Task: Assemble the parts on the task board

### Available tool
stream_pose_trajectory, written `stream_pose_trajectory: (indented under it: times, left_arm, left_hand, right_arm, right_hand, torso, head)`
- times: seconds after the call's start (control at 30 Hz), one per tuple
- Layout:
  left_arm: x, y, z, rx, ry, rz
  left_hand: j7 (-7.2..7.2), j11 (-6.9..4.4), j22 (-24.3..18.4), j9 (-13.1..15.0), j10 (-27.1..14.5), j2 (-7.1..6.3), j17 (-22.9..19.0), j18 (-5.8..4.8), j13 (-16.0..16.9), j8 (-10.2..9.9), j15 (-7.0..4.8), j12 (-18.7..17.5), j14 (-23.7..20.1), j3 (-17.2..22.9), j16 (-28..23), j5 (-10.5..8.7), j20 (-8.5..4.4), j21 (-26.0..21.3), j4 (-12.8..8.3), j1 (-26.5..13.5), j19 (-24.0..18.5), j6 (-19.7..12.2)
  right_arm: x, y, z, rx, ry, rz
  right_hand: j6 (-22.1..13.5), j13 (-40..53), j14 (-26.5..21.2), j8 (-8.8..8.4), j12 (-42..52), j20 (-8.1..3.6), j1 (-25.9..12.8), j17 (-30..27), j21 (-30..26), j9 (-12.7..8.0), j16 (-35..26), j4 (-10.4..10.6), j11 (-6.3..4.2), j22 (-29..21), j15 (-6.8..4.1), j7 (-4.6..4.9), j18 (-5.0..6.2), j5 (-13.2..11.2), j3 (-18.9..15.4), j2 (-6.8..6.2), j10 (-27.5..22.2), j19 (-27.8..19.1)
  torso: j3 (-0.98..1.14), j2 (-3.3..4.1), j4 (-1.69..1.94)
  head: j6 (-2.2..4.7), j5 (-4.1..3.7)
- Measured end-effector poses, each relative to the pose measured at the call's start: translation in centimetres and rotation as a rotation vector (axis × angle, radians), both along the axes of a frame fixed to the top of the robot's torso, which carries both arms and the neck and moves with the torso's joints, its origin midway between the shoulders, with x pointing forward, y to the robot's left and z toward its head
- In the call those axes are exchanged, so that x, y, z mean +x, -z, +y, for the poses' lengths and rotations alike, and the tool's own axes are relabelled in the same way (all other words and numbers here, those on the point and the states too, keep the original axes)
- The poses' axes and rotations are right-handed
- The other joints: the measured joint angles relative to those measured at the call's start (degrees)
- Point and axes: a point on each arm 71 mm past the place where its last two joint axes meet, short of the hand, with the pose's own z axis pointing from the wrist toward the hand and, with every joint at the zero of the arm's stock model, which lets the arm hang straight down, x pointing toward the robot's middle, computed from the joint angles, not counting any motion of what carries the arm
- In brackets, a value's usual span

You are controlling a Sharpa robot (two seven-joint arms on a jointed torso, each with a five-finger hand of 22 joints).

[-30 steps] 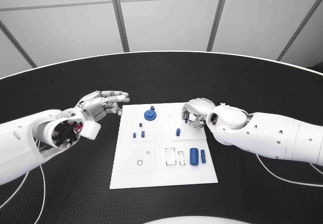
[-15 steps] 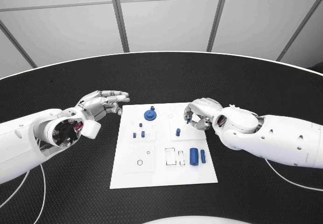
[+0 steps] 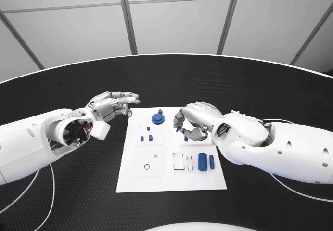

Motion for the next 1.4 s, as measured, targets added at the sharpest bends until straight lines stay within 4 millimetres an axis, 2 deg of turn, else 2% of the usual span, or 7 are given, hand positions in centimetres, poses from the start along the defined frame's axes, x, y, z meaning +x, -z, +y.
stream_pose_trajectory:
  times: [0.53, 0.57, 0.6, 0.67, 0.8, 0.93, 1.4]
  left_arm:
    - [0.2, 0.1, -1.1, -0.008, 0.026, 0.002]
    - [0.2, 0.1, -1.2, -0.009, 0.027, 0.002]
    - [0.2, 0.1, -1.2, -0.009, 0.029, 0.002]
    - [0.2, 0.1, -1.3, -0.010, 0.031, 0.002]
    - [0.2, 0.1, -1.4, -0.010, 0.034, 0.003]
    - [0.2, 0.1, -1.5, -0.011, 0.037, 0.004]
    - [0.2, 0.1, -1.6, -0.011, 0.042, 0.007]
  left_hand:
    - [0.00, 0.00, -0.02, 0.01, 0.00, 0.00, -0.07, -0.02, 0.00, 0.00, 0.00, 0.00, 0.01, -0.09, 0.00, 0.00, 0.00, 0.00, -0.09, 0.00, 0.00, 0.00]
    - [0.45, 0.35, 0.02, -0.15, -0.71, -0.26, -0.22, -0.08, -0.10, -0.43, 0.12, -0.14, -0.64, 1.10, -0.46, 4.48, -0.15, 0.01, 0.02, 0.06, -0.16, -0.46]
    - [1.39, 1.05, 0.25, -0.51, -1.97, -1.16, -0.54, -0.53, -0.46, -1.27, 0.23, -0.88, -1.89, 3.95, -1.32, 14.52, -0.54, 0.24, 0.52, -0.11, -0.56, -1.43]
    - [1.73, 1.42, 0.46, -0.69, -2.46, -1.38, -0.68, -0.57, -0.71, -1.59, 0.18, -1.14, -2.46, 5.26, -1.72, 19.73, -0.71, 0.27, 0.80, -0.30, -0.74, -1.96]
    - [1.77, 1.42, 0.46, -0.69, -2.46, -1.45, -0.68, -0.57, -0.72, -1.59, 0.10, -1.14, -2.55, 5.31, -1.72, 20.29, -0.71, 0.27, 0.87, -0.37, -0.74, -1.99]
    - [0.17, -0.03, 1.73, 0.12, -1.01, -0.58, -0.77, 0.13, 0.21, -0.03, -0.23, 1.13, -0.96, 1.39, -0.64, 25.84, -0.71, 2.24, 0.50, 0.50, -0.74, -0.39]
    - [0.18, -0.02, 1.73, 0.12, -1.01, -0.58, -0.77, 0.15, 0.20, -0.03, -0.30, 1.14, -0.89, 1.40, -0.65, 25.95, -0.71, 2.24, 0.50, 0.50, -0.74, -0.40]
  right_arm:
    - [-0.4, 4.2, 6.2, -0.014, -0.126, 0.081]
    - [-0.4, 4.5, 6.4, -0.015, -0.128, 0.088]
    - [-0.5, 4.8, 6.6, -0.017, -0.131, 0.095]
    - [-0.5, 5.3, 6.9, -0.019, -0.134, 0.104]
    - [-0.6, 6.0, 7.2, -0.024, -0.136, 0.118]
    - [-0.6, 6.6, 7.5, -0.034, -0.140, 0.130]
    - [-0.8, 7.7, 8.0, -0.051, -0.149, 0.144]
  right_hand:
    - [-0.01, -0.06, -0.20, 0.27, -0.28, -0.20, -0.30, 0.03, 0.00, 0.07, 0.00, -0.23, -0.46, 0.00, -0.20, 0.00, 0.00, -0.26, 0.22, 0.14, 0.46, 0.20]
    - [-0.01, -0.06, -0.20, 0.27, -0.28, -0.20, -0.30, 0.04, 0.00, 0.08, 0.00, -0.31, -0.46, 0.00, -0.20, 0.00, 0.00, -0.27, 0.30, 0.14, 0.46, 0.20]
    - [-0.01, -0.06, -0.20, 0.27, -0.28, -0.20, -0.30, 0.04, 0.00, 0.08, 0.00, -0.31, -0.46, 0.00, -0.20, 0.00, 0.00, -0.27, 0.30, 0.14, 0.46, 0.20]
    - [-0.02, -0.06, -0.20, 0.26, -0.28, -0.20, -0.30, 0.04, -0.01, 0.08, 0.00, -0.32, -0.55, 0.00, -0.20, -0.01, 0.00, -0.27, 0.31, 0.14, 0.55, 0.20]
    - [-0.02, -0.03, -0.20, 0.25, -0.29, -0.20, -0.30, 0.04, -0.03, 0.08, 0.00, -0.32, -0.56, 0.00, -0.20, -0.01, 0.00, -0.28, 0.30, 0.13, 0.56, 0.20]
    - [-0.03, -0.01, -0.20, 0.24, -0.29, -0.20, -0.30, 0.04, -0.25, 0.08, 0.00, -0.32, -0.57, 0.00, -0.20, -0.02, 0.00, -0.29, 0.30, 0.13, 0.57, 0.20]
    - [-0.13, -0.02, -0.20, 0.07, -0.45, -0.20, -0.29, 0.03, -0.25, 0.09, 0.00, -0.56, -0.76, 0.00, -0.20, -0.11, 0.00, -0.04, 0.54, 0.12, 0.77, 0.20]
  torso:
    - [-0.09, 0.17, 0.02]
    - [-0.09, 0.19, 0.03]
    - [-0.09, 0.21, 0.03]
    - [-0.08, 0.23, 0.05]
    - [-0.06, 0.24, 0.09]
    - [-0.07, 0.27, 0.07]
    - [-0.07, 0.31, 0.07]
  head:
    - [-1.20, 4.33]
    - [-1.31, 4.50]
    - [-1.41, 4.67]
    - [-1.71, 5.09]
    - [-2.16, 5.70]
    - [-2.48, 6.25]
    - [-3.50, 7.23]
